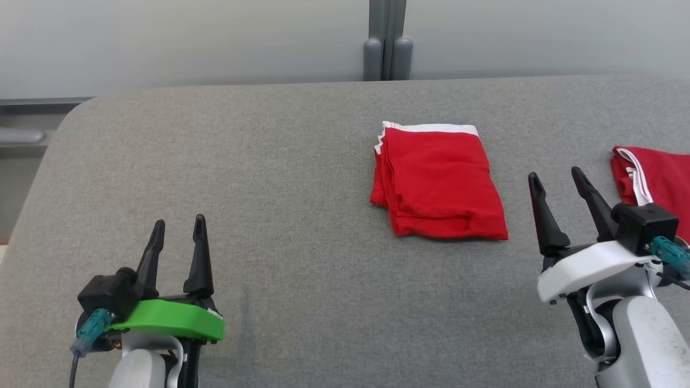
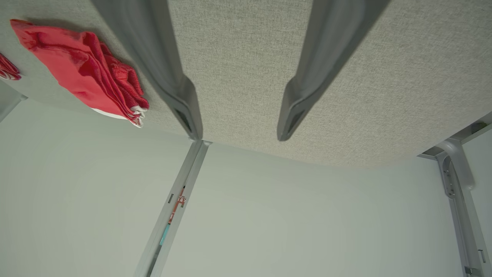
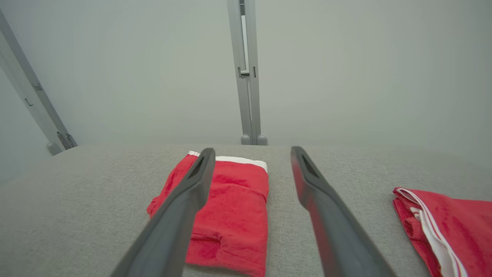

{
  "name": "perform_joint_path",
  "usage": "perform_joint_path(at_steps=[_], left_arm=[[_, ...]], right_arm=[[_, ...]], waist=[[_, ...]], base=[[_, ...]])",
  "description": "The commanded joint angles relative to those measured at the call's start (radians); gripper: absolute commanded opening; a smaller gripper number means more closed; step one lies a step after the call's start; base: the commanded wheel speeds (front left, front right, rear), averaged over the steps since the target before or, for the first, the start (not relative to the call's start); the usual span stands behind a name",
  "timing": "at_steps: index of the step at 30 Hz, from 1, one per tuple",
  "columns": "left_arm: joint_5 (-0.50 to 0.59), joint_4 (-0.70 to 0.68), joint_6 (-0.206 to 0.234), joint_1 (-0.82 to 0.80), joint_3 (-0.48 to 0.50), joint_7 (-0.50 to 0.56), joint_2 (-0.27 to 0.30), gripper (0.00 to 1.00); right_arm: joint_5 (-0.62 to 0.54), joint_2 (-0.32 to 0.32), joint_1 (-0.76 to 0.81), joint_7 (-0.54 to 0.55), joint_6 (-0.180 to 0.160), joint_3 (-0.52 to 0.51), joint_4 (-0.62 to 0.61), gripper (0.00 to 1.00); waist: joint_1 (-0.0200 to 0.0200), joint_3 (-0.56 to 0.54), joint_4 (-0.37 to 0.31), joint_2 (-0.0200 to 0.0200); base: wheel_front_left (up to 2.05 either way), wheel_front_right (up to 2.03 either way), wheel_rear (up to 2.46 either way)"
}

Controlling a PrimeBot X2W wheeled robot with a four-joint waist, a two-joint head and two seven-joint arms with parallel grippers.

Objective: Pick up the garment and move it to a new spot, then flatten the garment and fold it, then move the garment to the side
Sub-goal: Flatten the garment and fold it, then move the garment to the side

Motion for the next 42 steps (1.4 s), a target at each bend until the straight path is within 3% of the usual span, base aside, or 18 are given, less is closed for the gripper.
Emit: perform_joint_path(at_steps=[1, 8, 18, 42], left_arm=[[0.012, 0.004, -0.003, 0.019, 0.008, 0.001, 0.008, 1.0], [0.033, 0.011, -0.003, 0.057, 0.037, 0.0, 0.008, 1.0], [0.061, 0.002, -0.003, 0.113, 0.056, 0.001, -0.001, 1.0], [0.062, 0.007, -0.003, 0.089, 0.043, 0.001, 0.004, 1.0]], right_arm=[[-0.004, -0.012, 0.016, -0.006, 0.0, -0.014, 0.012, 1.0], [0.018, -0.048, 0.029, -0.023, 0.0, -0.015, 0.105, 1.0], [0.052, -0.049, -0.018, -0.024, 0.0, -0.02, 0.226, 1.0], [0.058, -0.043, -0.041, -0.001, 0.0, 0.005, 0.261, 1.0]], waist=[[0.0, -0.022, -0.018, 0.0], [0.0, -0.054, -0.033, 0.0], [0.0, -0.085, -0.05, 0.0], [0.0, -0.064, -0.023, 0.0]], base=[[0.0, 0.0, 0.0], [0.0, 0.0, 0.0], [0.0, 0.0, 0.0], [0.0, 0.0, 0.0]])
